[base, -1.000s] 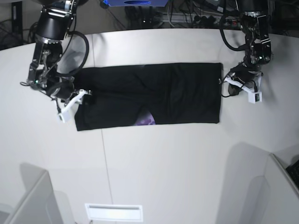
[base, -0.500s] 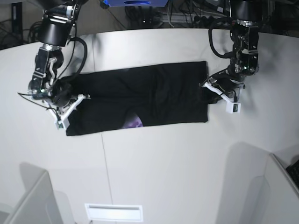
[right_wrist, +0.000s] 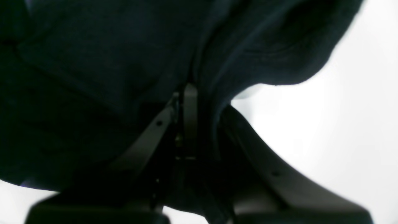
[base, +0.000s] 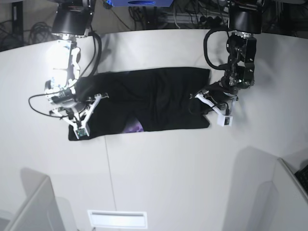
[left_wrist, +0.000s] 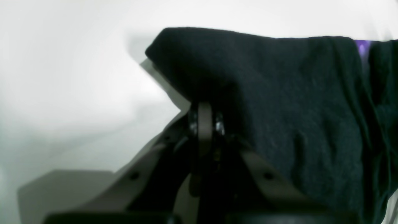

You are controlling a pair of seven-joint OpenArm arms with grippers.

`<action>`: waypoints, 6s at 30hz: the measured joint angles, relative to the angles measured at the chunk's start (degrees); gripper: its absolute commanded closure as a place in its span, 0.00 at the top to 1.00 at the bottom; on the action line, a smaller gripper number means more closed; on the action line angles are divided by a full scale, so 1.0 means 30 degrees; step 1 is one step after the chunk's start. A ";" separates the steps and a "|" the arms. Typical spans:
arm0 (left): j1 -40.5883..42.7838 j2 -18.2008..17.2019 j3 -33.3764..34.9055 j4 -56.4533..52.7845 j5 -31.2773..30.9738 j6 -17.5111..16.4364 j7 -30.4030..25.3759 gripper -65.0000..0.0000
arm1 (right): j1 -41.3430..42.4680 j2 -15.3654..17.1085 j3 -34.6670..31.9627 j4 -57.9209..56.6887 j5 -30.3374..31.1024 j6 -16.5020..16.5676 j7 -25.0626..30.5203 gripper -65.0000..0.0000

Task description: Fold the T-shirt properly

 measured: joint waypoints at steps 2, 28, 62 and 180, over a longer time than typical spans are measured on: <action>-0.0015 0.0044 0.0000 -0.0036 0.0000 0.0007 -0.0058 0.00 | -0.0029 -0.0495 0.0000 0.0576 -0.0612 -0.0007 -0.0401 0.00; 0.0175 -0.0801 -0.0175 0.0058 -0.0175 -0.0095 -0.0051 0.00 | -0.0590 -0.2193 -0.9522 0.4524 -0.0546 -0.4947 -0.2375 0.00; 0.4313 -0.2324 -0.4109 0.3155 0.0211 0.0102 0.0707 0.00 | -0.0197 -0.2251 -1.5999 0.0627 0.3359 -1.1089 0.2667 0.00; 0.9275 -0.0554 -1.0127 1.0462 -0.1770 -0.4648 0.2922 0.00 | 0.1166 0.3286 -1.4222 0.2157 0.9828 -1.3595 0.4036 0.00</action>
